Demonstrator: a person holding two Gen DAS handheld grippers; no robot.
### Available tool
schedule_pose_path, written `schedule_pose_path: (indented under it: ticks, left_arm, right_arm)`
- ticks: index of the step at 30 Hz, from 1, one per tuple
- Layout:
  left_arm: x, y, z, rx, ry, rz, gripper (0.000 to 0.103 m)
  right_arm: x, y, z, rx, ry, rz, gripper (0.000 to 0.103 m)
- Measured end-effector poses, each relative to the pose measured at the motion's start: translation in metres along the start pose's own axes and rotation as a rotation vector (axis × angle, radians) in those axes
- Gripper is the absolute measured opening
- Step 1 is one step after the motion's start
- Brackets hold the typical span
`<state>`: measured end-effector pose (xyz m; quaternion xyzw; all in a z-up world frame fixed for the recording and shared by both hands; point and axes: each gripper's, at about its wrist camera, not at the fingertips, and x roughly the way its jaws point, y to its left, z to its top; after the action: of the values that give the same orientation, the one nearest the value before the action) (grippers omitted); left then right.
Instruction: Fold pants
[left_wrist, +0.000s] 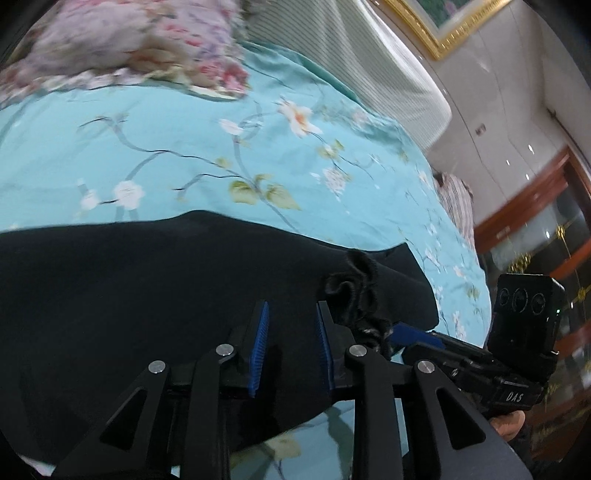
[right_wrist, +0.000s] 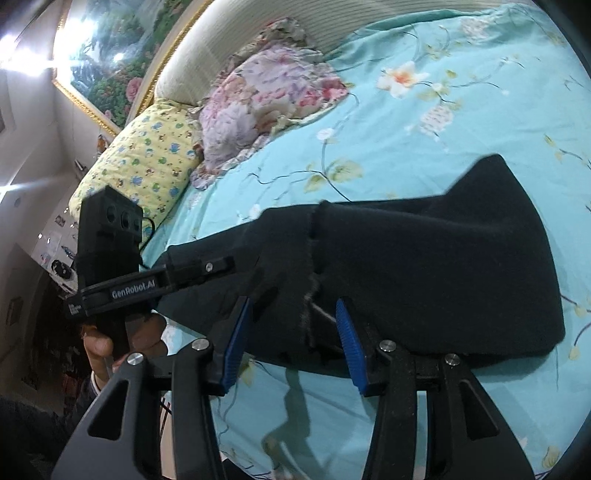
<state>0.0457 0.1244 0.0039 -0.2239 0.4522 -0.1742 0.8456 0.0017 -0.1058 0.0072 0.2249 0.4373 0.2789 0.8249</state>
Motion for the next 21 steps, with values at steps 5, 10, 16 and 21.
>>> schedule_pose_path:
  ticks: [5, 10, 16, 21]
  left_arm:
    - [-0.025, 0.021, -0.01, -0.084, -0.053, 0.033, 0.033]
    - [-0.053, 0.042, -0.025, -0.178, -0.114, 0.063, 0.039]
    - [-0.09, 0.062, -0.05, -0.252, -0.171, 0.114, 0.042]
    - [-0.122, 0.091, -0.075, -0.347, -0.218, 0.157, 0.042]
  right_arm:
    - [0.007, 0.016, 0.007, -0.041, 0.013, 0.017, 0.049]
    - [0.022, 0.031, 0.012, -0.086, 0.045, 0.036, 0.049]
    - [0.045, 0.057, 0.022, -0.164, 0.076, 0.058, 0.049]
    - [0.071, 0.081, 0.03, -0.214, 0.108, 0.09, 0.049]
